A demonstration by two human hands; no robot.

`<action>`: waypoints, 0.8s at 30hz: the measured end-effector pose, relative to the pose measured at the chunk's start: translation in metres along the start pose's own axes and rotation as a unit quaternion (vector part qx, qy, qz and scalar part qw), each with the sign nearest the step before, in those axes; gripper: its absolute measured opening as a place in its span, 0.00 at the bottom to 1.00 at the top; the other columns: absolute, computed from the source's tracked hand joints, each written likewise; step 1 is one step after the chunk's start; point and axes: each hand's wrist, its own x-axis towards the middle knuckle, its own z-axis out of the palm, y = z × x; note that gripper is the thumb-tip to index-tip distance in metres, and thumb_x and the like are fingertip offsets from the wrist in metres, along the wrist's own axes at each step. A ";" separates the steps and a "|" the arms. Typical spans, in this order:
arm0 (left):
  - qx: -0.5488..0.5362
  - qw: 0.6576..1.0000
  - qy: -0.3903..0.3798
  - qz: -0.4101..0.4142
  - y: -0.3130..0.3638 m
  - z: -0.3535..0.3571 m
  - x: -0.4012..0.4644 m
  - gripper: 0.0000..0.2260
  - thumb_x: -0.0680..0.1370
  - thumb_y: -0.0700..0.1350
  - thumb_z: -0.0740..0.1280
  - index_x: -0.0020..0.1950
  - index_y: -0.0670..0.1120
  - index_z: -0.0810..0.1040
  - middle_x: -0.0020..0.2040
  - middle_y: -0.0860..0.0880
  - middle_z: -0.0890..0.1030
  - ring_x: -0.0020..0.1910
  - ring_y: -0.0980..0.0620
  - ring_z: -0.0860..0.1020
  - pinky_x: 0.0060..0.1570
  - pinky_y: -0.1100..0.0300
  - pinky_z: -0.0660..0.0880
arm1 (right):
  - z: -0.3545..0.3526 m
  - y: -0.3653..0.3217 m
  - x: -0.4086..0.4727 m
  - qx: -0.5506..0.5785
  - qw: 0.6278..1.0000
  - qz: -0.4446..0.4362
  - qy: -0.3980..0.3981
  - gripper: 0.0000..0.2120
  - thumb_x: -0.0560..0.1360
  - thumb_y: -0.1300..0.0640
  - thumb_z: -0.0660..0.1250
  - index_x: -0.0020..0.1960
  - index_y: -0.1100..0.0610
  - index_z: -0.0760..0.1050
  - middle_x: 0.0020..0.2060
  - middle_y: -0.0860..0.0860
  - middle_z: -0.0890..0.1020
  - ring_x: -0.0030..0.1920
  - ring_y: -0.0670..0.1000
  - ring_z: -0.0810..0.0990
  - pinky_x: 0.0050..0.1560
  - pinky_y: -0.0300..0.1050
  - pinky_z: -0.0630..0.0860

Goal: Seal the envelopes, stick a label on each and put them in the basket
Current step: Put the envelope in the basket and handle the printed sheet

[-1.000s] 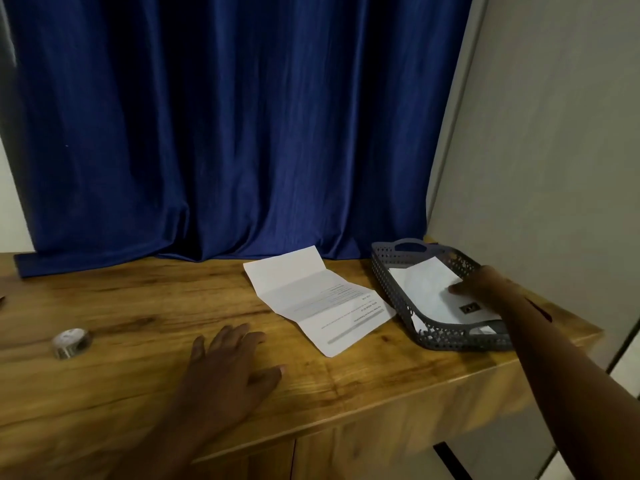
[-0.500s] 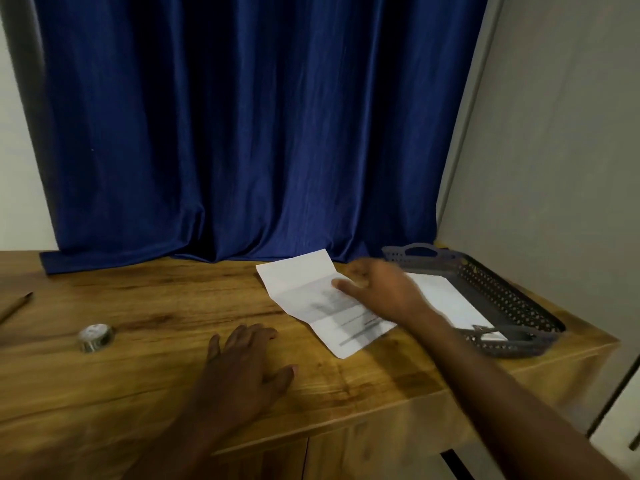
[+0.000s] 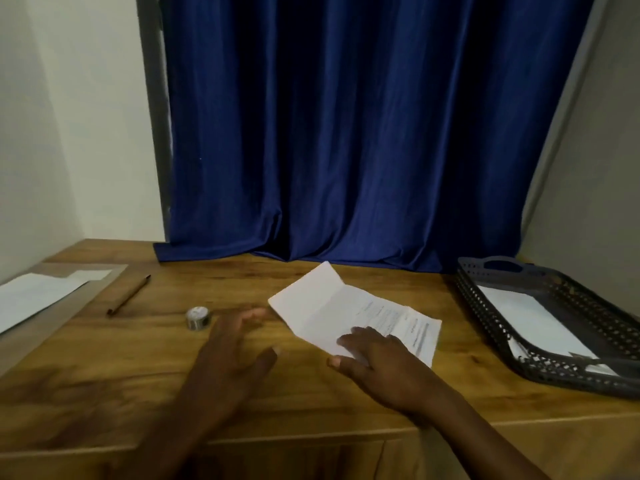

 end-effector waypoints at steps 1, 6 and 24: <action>0.003 1.000 0.015 -0.006 -0.004 -0.014 -0.002 0.22 0.74 0.61 0.71 0.67 0.65 0.70 0.61 0.71 0.70 0.59 0.71 0.71 0.54 0.66 0.68 | 0.000 -0.004 -0.007 0.024 0.999 -0.029 -0.011 0.30 0.75 0.24 0.50 0.70 0.37 0.67 0.75 0.39 0.67 0.77 0.43 0.60 0.72 0.45 0.58; -0.019 0.998 0.057 -0.030 -0.014 -0.071 -0.013 0.14 0.78 0.69 0.59 0.63 0.74 0.70 0.58 0.79 0.72 0.58 0.77 0.70 0.50 0.68 0.69 | -0.010 -0.013 -0.023 0.089 0.986 -0.114 -0.083 0.14 0.76 0.31 0.63 0.57 0.36 0.77 0.69 0.25 0.68 0.76 0.32 0.53 0.78 0.45 0.54; 0.347 0.910 -0.228 0.025 -0.020 -0.018 -0.020 0.37 0.78 0.72 0.50 0.82 0.60 0.43 0.82 0.61 0.42 0.80 0.58 0.38 0.78 0.47 0.37 | 0.025 -0.084 0.002 0.068 0.987 -0.140 0.033 0.21 0.83 0.42 0.54 0.76 0.40 0.63 0.76 0.37 0.66 0.76 0.37 0.58 0.76 0.41 0.55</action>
